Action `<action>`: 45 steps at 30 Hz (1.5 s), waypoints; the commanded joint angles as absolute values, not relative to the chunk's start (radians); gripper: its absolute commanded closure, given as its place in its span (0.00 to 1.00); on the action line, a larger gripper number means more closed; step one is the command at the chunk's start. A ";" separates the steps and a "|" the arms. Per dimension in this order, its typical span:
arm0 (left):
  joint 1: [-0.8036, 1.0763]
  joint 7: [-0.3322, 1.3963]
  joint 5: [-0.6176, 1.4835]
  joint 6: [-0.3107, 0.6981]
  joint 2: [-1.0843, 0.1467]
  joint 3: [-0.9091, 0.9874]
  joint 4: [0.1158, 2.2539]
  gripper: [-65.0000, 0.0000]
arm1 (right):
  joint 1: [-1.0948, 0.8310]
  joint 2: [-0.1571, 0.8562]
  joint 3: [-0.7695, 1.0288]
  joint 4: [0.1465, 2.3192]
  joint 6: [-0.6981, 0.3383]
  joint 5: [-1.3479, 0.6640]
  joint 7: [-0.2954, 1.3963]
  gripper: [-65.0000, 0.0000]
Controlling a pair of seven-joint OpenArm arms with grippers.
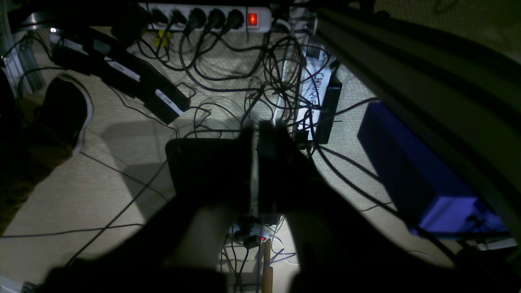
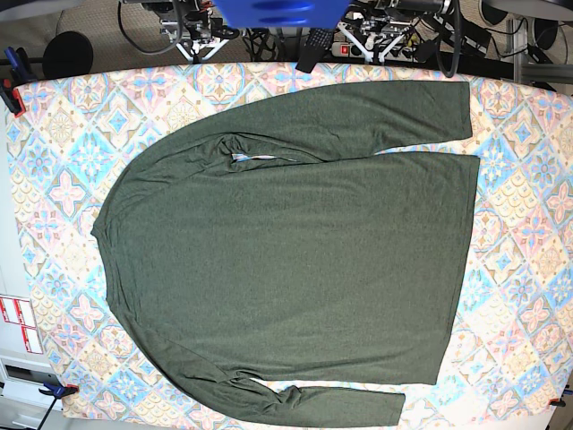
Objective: Fold the T-shirt properly
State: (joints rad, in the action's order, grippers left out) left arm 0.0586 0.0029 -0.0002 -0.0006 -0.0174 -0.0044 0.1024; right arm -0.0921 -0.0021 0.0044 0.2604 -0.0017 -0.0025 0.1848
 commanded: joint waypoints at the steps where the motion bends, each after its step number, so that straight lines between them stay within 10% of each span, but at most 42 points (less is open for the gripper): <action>1: 0.062 -0.001 -0.004 -0.004 -0.021 -0.005 0.105 1.00 | -0.094 0.001 0.002 0.265 0.001 0.002 0.182 1.00; 45: 0.196 -0.002 -0.005 -0.004 -0.090 -0.007 0.174 1.00 | -0.223 0.002 0.002 0.312 0.001 0.002 0.148 1.00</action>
State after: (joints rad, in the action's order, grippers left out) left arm 0.1589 0.0040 -0.0013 0.0017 -0.0685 -0.0048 0.1440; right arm -0.2260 -0.0006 0.0036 0.3012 -0.0017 0.0010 0.1673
